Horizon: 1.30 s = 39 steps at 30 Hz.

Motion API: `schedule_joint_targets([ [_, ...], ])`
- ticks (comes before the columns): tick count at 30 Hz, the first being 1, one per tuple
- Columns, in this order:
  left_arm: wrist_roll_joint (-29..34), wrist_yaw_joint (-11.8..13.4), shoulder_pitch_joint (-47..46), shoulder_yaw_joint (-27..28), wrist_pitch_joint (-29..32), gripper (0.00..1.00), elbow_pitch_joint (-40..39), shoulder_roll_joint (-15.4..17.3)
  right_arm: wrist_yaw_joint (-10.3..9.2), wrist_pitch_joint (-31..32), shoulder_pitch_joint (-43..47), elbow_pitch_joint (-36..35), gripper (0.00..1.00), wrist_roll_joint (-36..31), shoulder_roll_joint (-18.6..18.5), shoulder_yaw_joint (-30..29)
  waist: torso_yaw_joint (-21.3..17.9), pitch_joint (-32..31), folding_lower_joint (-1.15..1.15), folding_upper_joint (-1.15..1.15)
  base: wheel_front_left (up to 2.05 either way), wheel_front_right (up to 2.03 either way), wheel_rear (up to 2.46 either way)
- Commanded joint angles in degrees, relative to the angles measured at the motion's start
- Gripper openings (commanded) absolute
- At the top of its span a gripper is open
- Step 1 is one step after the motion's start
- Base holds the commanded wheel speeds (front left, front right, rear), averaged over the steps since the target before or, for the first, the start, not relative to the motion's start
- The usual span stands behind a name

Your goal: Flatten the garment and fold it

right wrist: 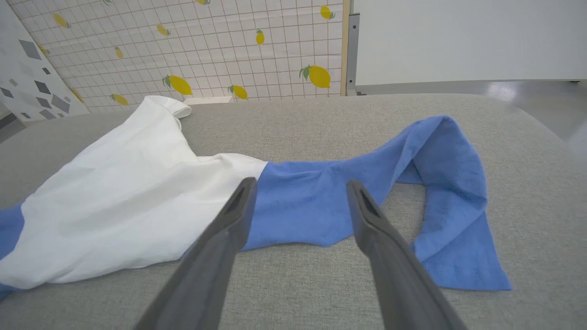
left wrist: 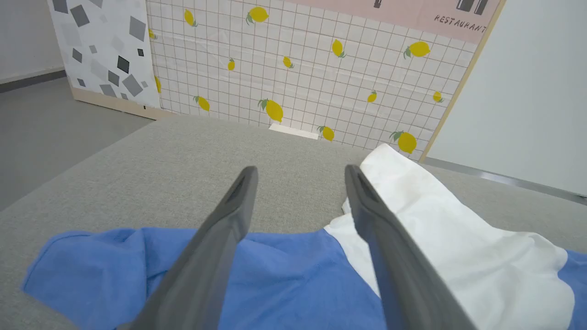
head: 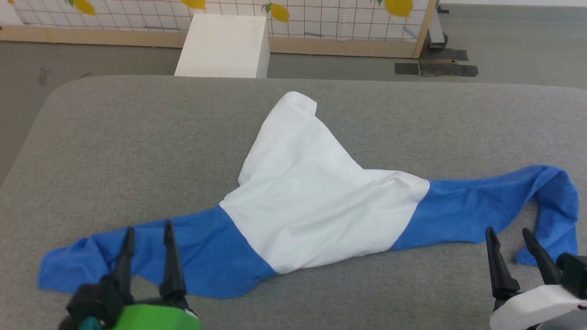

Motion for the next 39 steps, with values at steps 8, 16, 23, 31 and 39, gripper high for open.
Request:
schedule_joint_targets([
  [8,2.75,-0.79,0.16,-2.81,-2.08,1.00,2.55,-1.96,-0.09,3.02,-4.26,-3.30,1.00,-1.12,0.04,1.62,1.16,2.69,0.00,0.00,0.00,0.00,0.00],
  [16,4.78,-1.44,-4.90,-4.71,-1.94,1.00,3.67,-2.04,-0.09,18.00,-20.93,-4.00,1.00,1.82,-4.94,8.60,4.16,8.11,0.00,0.00,0.00,0.00,0.00],
  [23,5.31,-2.43,-7.94,-7.48,-2.08,1.00,5.81,-3.99,-0.09,29.40,-34.75,4.95,1.00,5.28,-9.62,13.70,7.81,13.18,0.00,0.00,0.00,0.00,0.00],
  [31,5.54,-3.63,-10.75,-9.17,-2.68,1.00,8.11,-5.91,-0.09,40.13,-39.38,15.66,1.00,7.68,-17.99,21.80,11.69,17.56,0.00,0.00,0.00,0.00,0.00],
  [39,5.40,-4.27,-12.01,-8.75,-3.12,1.00,9.77,-6.70,-0.09,40.57,-39.24,20.87,0.09,10.58,-22.50,28.23,11.93,18.79,0.00,0.00,0.00,0.00,0.00],
])
